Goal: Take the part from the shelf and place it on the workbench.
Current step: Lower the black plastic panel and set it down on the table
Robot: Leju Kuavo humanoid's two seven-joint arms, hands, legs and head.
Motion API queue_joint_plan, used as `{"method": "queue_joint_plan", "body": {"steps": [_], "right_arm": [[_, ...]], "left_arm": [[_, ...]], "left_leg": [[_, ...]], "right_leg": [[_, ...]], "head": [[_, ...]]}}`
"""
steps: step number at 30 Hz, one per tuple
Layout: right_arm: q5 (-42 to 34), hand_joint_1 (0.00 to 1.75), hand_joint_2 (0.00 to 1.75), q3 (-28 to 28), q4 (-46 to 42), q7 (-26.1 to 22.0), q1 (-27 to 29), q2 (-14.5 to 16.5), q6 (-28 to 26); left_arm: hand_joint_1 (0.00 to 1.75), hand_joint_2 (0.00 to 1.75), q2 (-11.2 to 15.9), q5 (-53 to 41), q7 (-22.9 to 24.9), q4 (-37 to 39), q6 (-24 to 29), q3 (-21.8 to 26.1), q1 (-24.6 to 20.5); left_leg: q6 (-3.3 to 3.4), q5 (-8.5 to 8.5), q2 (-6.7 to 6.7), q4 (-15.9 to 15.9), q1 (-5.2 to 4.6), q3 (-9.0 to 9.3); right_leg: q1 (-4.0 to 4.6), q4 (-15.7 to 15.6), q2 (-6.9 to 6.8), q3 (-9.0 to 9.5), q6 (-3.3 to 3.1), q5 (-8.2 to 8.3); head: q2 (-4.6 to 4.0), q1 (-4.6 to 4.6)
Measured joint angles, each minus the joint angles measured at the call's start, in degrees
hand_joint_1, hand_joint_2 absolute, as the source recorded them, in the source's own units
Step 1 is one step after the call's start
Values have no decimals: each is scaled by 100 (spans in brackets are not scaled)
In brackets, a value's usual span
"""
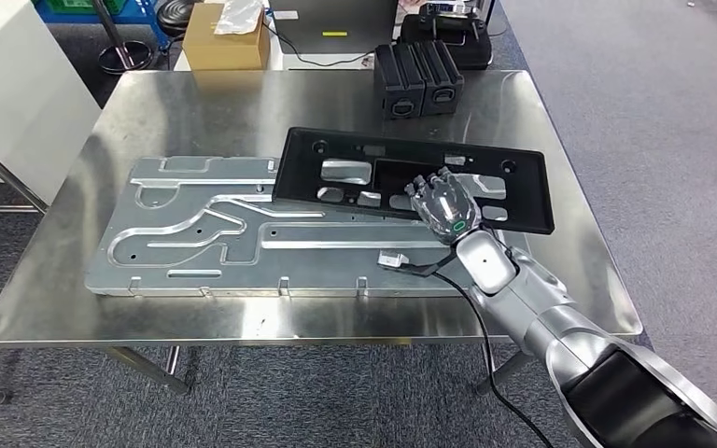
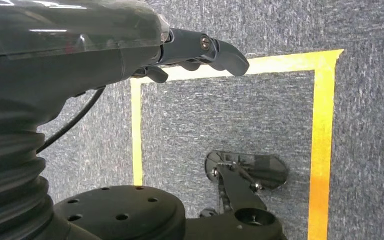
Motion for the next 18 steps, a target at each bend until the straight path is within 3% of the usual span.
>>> {"method": "queue_joint_plan", "body": {"steps": [2, 4, 7, 9, 12, 13, 14, 15, 18], "right_arm": [[-11, 175, 175, -20, -111, -94, 16, -37, -1], [-18, 175, 175, -56, -222, -154, 25, -60, -3], [-23, 175, 175, -100, -329, -254, 75, -86, -4], [-31, 175, 175, -141, -385, -322, 106, -104, -5], [-37, 175, 175, -186, -448, -372, 160, -111, -6], [-35, 175, 175, -202, -457, -389, 193, -112, -6], [-32, 175, 175, -219, -464, -409, 229, -114, -6], [-27, 175, 175, -235, -474, -428, 261, -114, -6], [-14, 175, 175, -291, -524, -465, 299, -114, -7]], "left_arm": [[0, 175, 0, 4, -40, 0, 15, -3, 2], [0, 175, 0, 7, -72, 0, 20, -6, -5], [0, 175, 3, 7, -108, 0, 9, -10, -3], [0, 175, 9, 5, -130, 0, -4, -15, 3], [0, 175, 11, 4, -146, 0, -19, -20, 4], [0, 175, 11, 4, -149, 0, -26, -21, 6], [0, 175, 11, 4, -152, 0, -35, -22, 10], [0, 175, 11, 4, -157, 0, -43, -22, 13], [0, 175, 28, 4, -180, 0, -47, -23, 16]], "left_leg": [[-30, -39, -5, 48, -5, -6], [-74, -75, -5, 98, -28, -25], [-141, -92, -4, 103, -39, -40], [-205, -238, -2, 279, -28, -110], [-280, -753, 2, 1301, 1, -553], [-289, -846, 2, 1612, 6, -702], [-289, -837, 2, 1742, 6, -774], [-277, -710, 2, 1630, 6, -734], [-187, -155, 1, 479, -15, -217]], "right_leg": [[1, -757, -9, 371, -13, 364], [14, -1262, -7, 607, -54, 511], [25, -1338, -2, 623, -147, 509], [7, -1367, -7, 636, -219, 526], [5, -1376, -6, 642, -270, 532], [10, -1374, -6, 644, -273, 530], [15, -1372, -6, 645, -274, 528], [19, -1369, -4, 649, -274, 527], [30, -1367, 8, 654, -255, 525]], "head": [[-1, 0], [-1, -6], [0, -8], [0, -15], [-1, -26], [-1, -26], [-1, -26], [-1, -26], [-1, -25]]}}
